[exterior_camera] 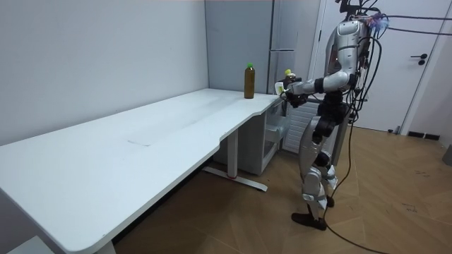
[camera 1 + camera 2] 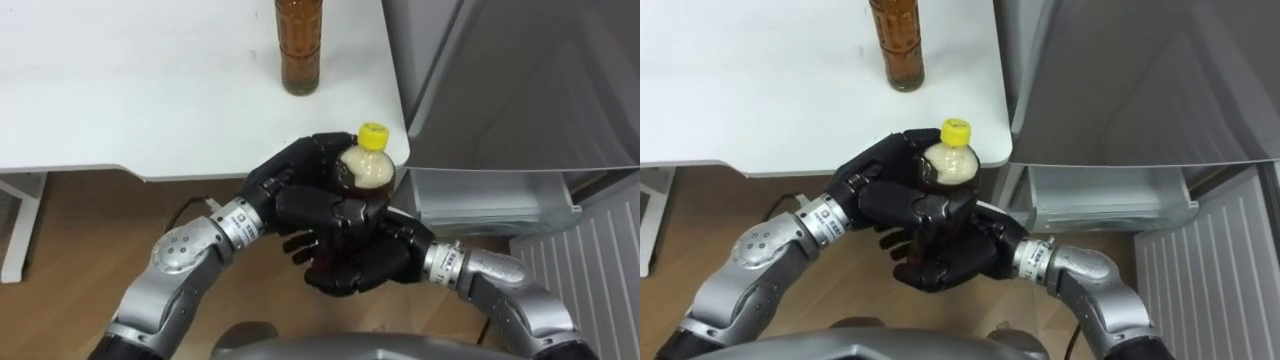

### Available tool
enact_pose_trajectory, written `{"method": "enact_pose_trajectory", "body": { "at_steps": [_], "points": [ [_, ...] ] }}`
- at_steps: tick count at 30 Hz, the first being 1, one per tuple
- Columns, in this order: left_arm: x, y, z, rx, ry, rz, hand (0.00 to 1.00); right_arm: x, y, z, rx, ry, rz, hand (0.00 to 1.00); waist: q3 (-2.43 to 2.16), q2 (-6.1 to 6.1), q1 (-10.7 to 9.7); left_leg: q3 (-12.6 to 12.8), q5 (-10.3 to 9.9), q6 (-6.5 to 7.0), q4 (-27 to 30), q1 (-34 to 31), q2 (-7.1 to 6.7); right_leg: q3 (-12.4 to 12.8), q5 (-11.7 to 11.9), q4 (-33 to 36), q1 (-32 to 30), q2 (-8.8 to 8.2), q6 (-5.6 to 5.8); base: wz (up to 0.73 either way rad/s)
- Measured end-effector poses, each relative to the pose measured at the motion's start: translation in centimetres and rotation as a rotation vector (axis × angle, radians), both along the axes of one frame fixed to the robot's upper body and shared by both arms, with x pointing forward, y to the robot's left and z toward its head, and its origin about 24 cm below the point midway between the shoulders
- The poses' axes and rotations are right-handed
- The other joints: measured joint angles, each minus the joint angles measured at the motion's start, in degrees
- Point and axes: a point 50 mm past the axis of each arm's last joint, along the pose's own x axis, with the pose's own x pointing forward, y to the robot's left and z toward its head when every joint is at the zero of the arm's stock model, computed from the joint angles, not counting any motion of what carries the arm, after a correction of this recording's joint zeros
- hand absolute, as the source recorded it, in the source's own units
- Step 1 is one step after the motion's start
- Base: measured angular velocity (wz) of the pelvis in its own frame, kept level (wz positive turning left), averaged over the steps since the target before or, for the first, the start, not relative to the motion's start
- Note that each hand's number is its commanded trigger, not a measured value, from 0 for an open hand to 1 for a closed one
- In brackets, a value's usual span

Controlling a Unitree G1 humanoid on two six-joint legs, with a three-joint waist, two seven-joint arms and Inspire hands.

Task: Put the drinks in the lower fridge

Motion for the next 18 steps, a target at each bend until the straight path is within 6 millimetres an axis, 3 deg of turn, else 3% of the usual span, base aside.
{"method": "enact_pose_trajectory", "body": {
  "at_steps": [5,6,7,8,9,10,18],
  "points": [
    [0.08,0.28,-0.28,0.012,0.012,0.028,1.00,-0.26,0.41,-0.01,0.011,-0.009,0.008,1.00,0.04,-0.34,-1.1,0.1,0.0,0.01,-0.1,0.1,0.01,0.2,0.0,0.0,0.0,0.02,0.00,-0.02],
    [0.13,0.30,-0.26,0.003,0.016,0.041,0.93,-0.24,0.47,0.06,0.021,-0.015,0.000,1.00,0.04,-0.35,-1.2,0.2,0.0,0.01,-0.2,0.0,0.04,0.2,0.0,0.0,0.0,0.06,-0.02,0.00],
    [0.15,0.27,-0.24,-0.002,0.017,0.047,0.77,-0.21,0.47,0.07,0.025,-0.014,-0.005,1.00,0.04,-0.35,-1.3,0.2,0.0,0.01,-0.2,0.0,0.05,0.2,0.0,0.0,0.0,0.06,-0.03,0.00],
    [0.19,0.25,-0.23,-0.005,0.018,0.053,0.55,-0.19,0.47,0.09,0.029,-0.013,-0.010,1.00,0.03,-0.35,-1.4,0.2,0.0,0.01,-0.3,0.0,0.04,0.2,0.0,0.0,0.0,0.06,-0.04,0.00],
    [0.19,0.26,-0.23,-0.004,0.018,0.056,0.22,-0.21,0.52,0.09,0.030,-0.013,-0.009,1.00,0.03,-0.37,-1.4,0.2,0.0,0.01,-0.4,0.1,0.04,0.2,0.0,0.0,0.0,0.06,-0.04,0.00],
    [0.19,0.26,-0.24,-0.004,0.018,0.056,0.03,-0.22,0.54,0.08,0.032,-0.012,-0.009,1.00,0.03,-0.37,-1.4,0.2,0.0,0.01,-0.4,0.1,0.04,0.2,0.0,0.0,0.0,0.06,-0.04,0.00],
    [0.12,0.24,-0.30,0.002,0.020,0.051,0.00,-0.63,0.26,-0.18,0.013,-0.001,-0.027,1.00,0.01,-0.37,-1.3,0.3,0.0,0.01,-0.6,0.5,0.00,0.3,0.0,-0.1,0.1,0.07,-0.04,0.00]
  ]
}}
